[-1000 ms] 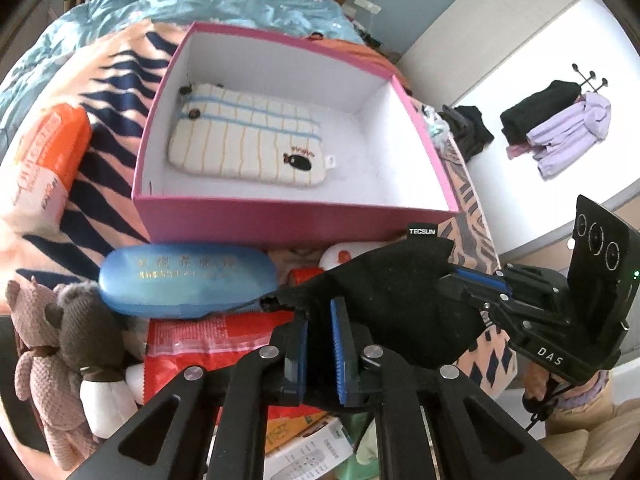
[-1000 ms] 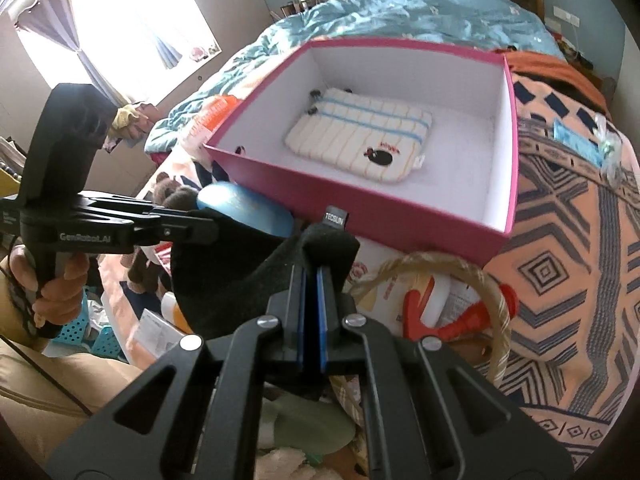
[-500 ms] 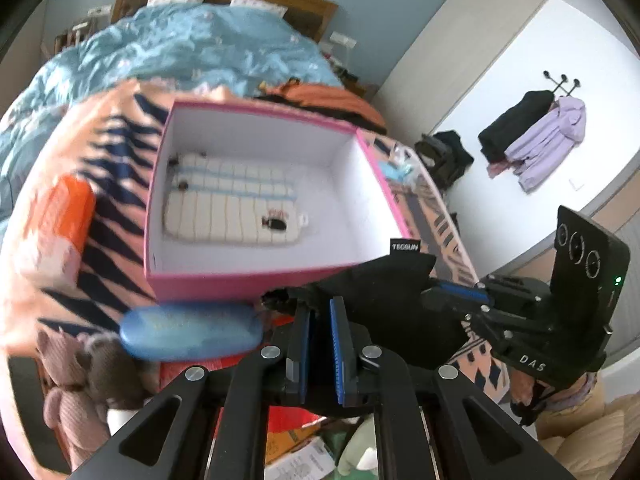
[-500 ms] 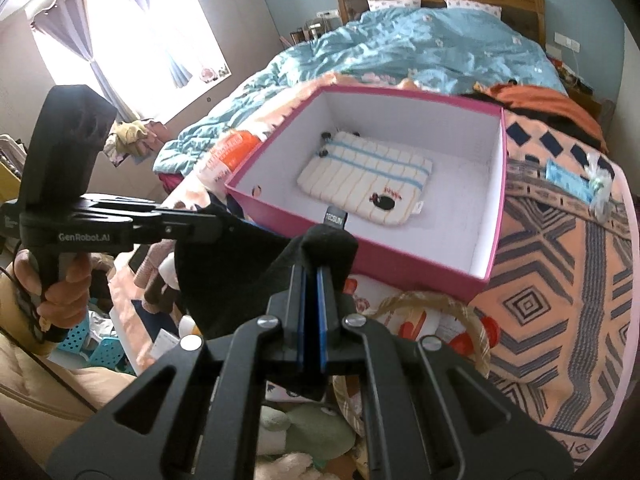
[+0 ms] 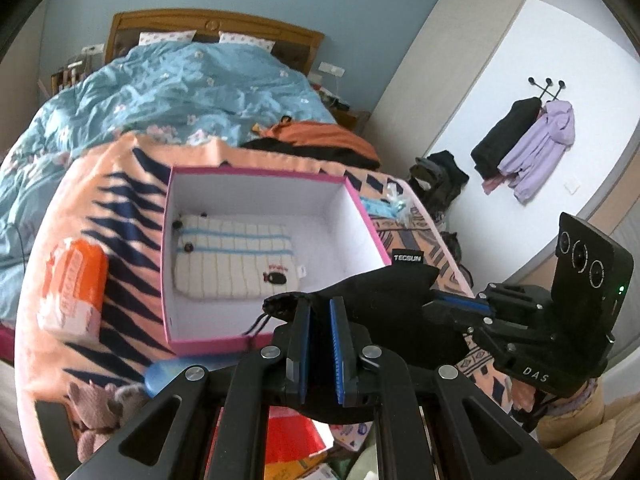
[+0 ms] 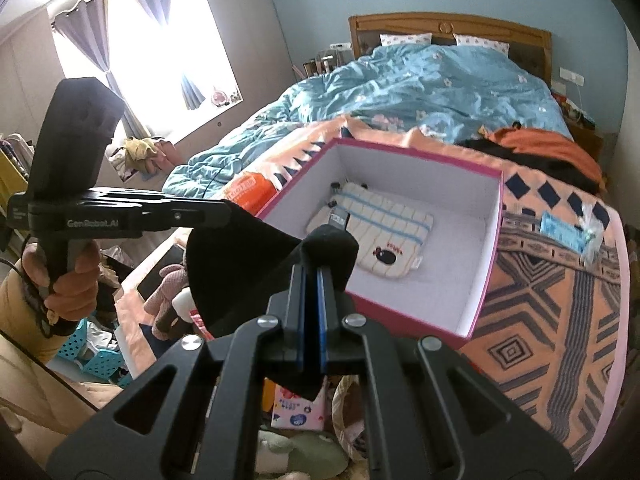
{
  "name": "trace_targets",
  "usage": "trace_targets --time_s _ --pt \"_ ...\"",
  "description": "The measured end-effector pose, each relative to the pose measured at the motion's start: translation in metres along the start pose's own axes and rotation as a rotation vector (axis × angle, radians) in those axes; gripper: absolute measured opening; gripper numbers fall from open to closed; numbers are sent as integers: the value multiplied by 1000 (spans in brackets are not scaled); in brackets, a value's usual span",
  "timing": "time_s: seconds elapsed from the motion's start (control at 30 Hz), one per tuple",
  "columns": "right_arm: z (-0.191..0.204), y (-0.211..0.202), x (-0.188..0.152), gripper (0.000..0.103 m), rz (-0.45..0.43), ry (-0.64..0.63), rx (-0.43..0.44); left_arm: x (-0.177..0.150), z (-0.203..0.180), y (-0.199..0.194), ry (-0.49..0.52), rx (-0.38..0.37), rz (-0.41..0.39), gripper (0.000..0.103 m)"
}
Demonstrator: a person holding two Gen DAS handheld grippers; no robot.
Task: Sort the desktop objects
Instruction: 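Carry the black fabric item toward the pink box with the right tool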
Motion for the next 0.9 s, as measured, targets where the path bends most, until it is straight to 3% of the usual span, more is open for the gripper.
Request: trace_targets --time_s 0.3,0.9 --pt "1 -5 22 6 -43 -42 -10 25 1 -10 25 21 -52 8" --pt "-7 3 62 6 -90 -101 -33 68 7 -5 79 76 -81 8"
Point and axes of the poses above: each gripper's, at about its wrist camera, not at the fingertips, and y roughly the way its jaws point, z to its left, x to its top, the point moved 7 cm from there along y, roughly the way its jaws point, and after that the axes turned 4 degrees about z, right-handed, at the moved point
